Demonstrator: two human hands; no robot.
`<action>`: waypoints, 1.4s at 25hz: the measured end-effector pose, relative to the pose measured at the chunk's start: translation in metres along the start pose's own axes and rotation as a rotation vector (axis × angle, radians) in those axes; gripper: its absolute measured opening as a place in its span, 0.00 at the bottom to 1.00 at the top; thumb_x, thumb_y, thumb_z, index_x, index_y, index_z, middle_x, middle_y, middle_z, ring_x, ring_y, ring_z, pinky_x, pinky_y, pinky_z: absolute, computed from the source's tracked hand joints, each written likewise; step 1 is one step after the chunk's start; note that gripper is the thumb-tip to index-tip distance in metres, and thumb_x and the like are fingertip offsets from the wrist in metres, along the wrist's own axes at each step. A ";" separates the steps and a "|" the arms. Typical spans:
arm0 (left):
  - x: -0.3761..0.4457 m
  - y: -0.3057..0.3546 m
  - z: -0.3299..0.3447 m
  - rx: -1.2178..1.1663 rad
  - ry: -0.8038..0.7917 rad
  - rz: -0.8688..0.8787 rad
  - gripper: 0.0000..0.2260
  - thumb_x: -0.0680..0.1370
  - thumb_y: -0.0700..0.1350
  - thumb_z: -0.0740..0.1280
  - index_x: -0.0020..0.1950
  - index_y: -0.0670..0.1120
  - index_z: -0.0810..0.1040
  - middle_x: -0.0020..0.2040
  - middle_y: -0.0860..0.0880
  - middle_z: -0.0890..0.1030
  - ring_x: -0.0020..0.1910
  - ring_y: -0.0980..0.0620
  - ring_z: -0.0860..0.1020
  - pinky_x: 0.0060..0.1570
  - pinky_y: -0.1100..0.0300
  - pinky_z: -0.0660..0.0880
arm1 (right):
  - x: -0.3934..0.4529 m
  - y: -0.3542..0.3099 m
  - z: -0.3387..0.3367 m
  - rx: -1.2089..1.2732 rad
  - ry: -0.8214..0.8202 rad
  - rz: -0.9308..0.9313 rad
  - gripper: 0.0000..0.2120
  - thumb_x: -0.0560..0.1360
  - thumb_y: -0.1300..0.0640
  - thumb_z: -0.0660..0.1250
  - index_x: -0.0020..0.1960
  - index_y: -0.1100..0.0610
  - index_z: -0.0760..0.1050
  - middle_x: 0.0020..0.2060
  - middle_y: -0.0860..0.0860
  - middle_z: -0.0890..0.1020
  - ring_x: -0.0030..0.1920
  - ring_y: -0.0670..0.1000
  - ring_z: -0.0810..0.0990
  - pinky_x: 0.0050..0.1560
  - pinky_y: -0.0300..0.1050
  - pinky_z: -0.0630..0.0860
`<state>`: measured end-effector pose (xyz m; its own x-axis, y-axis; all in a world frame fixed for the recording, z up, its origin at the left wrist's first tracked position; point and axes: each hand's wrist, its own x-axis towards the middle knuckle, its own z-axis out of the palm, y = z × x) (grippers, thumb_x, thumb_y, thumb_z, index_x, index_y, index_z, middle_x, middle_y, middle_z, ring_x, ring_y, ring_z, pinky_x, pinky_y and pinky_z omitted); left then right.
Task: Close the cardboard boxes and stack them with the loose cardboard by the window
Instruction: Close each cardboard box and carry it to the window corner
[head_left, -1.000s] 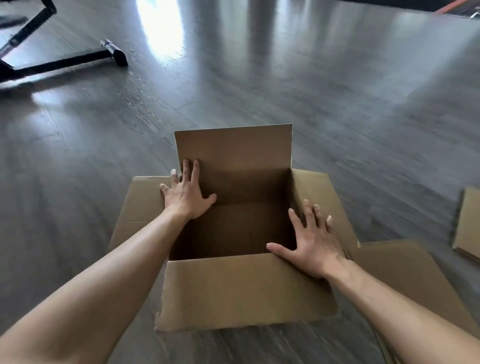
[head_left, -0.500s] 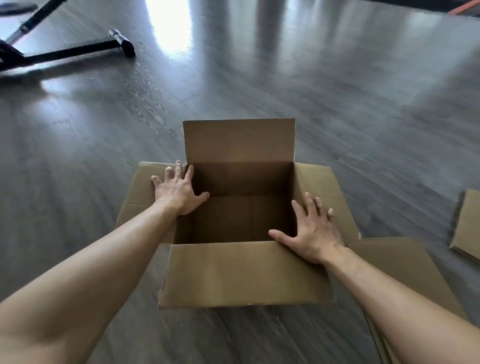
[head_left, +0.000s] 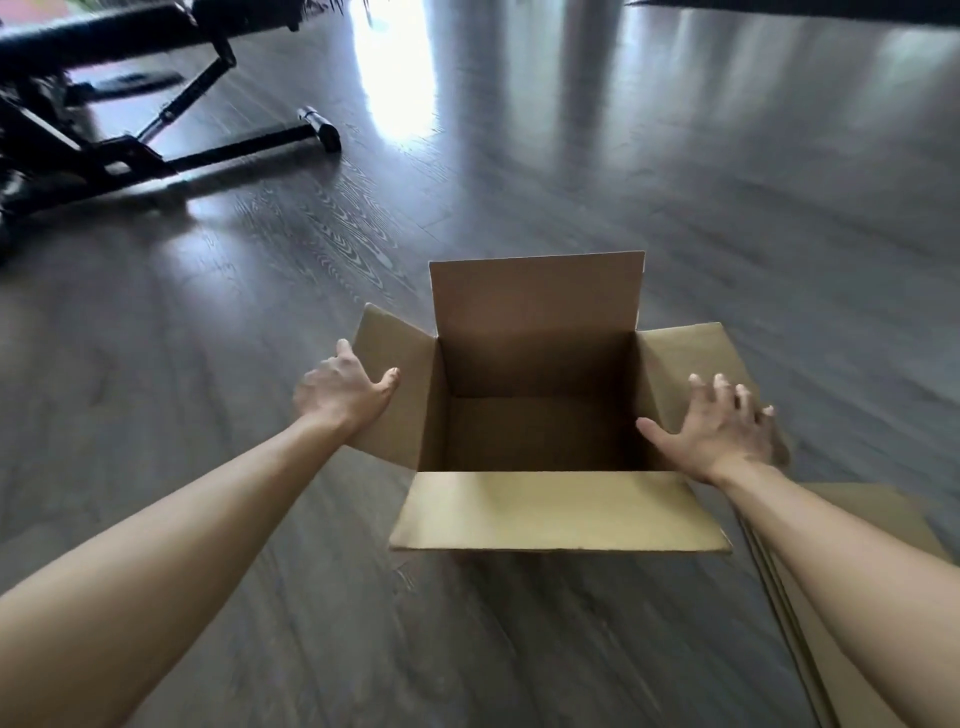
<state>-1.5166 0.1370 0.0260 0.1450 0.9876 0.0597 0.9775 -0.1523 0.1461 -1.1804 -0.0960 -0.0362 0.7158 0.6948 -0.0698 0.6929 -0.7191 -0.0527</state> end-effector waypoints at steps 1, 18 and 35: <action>-0.005 0.006 -0.006 -0.033 0.045 0.049 0.35 0.77 0.67 0.63 0.74 0.43 0.66 0.62 0.39 0.81 0.60 0.37 0.80 0.53 0.49 0.75 | 0.001 0.002 -0.003 0.002 0.004 0.017 0.48 0.70 0.23 0.56 0.79 0.51 0.52 0.79 0.58 0.56 0.78 0.62 0.53 0.75 0.68 0.53; -0.086 0.059 0.071 0.123 -0.448 0.641 0.47 0.69 0.80 0.36 0.82 0.56 0.40 0.82 0.50 0.38 0.80 0.47 0.36 0.75 0.37 0.36 | -0.026 0.033 -0.016 0.204 -0.089 0.203 0.53 0.71 0.27 0.64 0.81 0.53 0.42 0.77 0.62 0.57 0.75 0.64 0.61 0.71 0.63 0.62; -0.086 0.061 0.072 0.113 -0.450 0.613 0.48 0.68 0.81 0.36 0.82 0.56 0.39 0.82 0.49 0.37 0.80 0.47 0.36 0.75 0.38 0.36 | -0.043 -0.080 -0.064 0.144 0.216 -0.092 0.49 0.74 0.38 0.67 0.80 0.56 0.41 0.68 0.62 0.69 0.63 0.63 0.75 0.58 0.57 0.74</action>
<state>-1.4588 0.0452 -0.0417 0.6909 0.6514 -0.3137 0.7084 -0.6967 0.1134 -1.2615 -0.0679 0.0346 0.6634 0.7320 0.1551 0.7471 -0.6366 -0.1912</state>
